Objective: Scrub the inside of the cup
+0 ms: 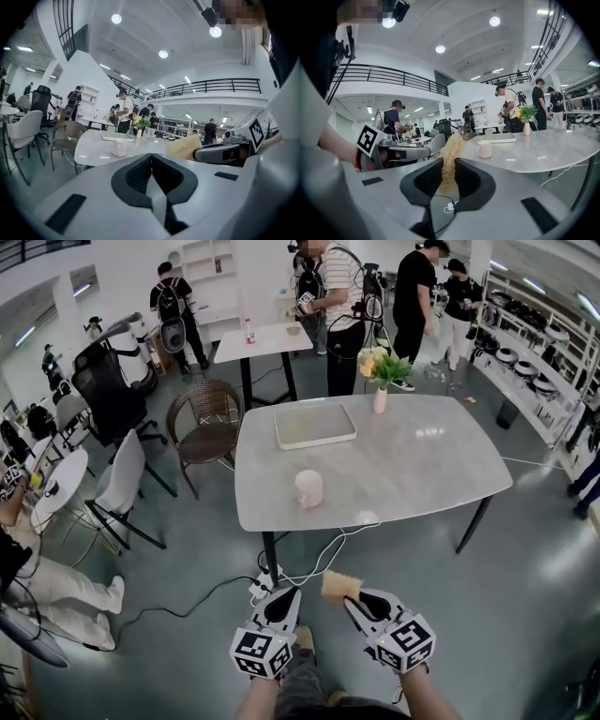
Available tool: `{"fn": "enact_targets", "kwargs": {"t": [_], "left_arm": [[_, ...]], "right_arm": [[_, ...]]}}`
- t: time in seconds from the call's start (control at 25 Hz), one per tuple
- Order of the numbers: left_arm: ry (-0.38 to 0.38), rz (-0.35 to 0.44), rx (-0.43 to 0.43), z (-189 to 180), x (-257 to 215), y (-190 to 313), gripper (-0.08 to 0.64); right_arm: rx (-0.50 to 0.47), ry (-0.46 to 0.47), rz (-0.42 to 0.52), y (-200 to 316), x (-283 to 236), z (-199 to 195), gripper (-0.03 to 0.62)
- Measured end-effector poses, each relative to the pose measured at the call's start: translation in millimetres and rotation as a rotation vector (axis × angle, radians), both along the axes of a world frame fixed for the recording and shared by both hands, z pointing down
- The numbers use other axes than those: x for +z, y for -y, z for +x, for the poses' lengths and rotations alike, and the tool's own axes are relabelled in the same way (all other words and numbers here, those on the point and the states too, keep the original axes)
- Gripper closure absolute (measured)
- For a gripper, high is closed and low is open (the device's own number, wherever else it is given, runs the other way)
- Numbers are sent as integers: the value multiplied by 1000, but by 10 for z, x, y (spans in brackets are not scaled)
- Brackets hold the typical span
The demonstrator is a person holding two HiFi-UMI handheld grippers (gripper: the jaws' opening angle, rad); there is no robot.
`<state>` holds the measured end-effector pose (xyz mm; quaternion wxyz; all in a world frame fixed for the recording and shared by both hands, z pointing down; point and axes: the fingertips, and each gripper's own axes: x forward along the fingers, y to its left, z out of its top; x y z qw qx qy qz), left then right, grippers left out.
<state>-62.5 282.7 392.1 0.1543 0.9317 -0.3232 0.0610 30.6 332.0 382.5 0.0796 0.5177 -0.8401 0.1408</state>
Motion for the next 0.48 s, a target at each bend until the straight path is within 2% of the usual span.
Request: {"fn": "enact_targets", "kwargs": {"t": [0.24, 0.48], "left_arm": [[13, -43, 78, 223, 115, 763, 546], [-2, -87, 139, 426, 169, 1388, 546]], "right_arm": [[43, 25, -10, 798, 48, 97, 520], [78, 2, -47, 1346, 75, 183, 520]]}}
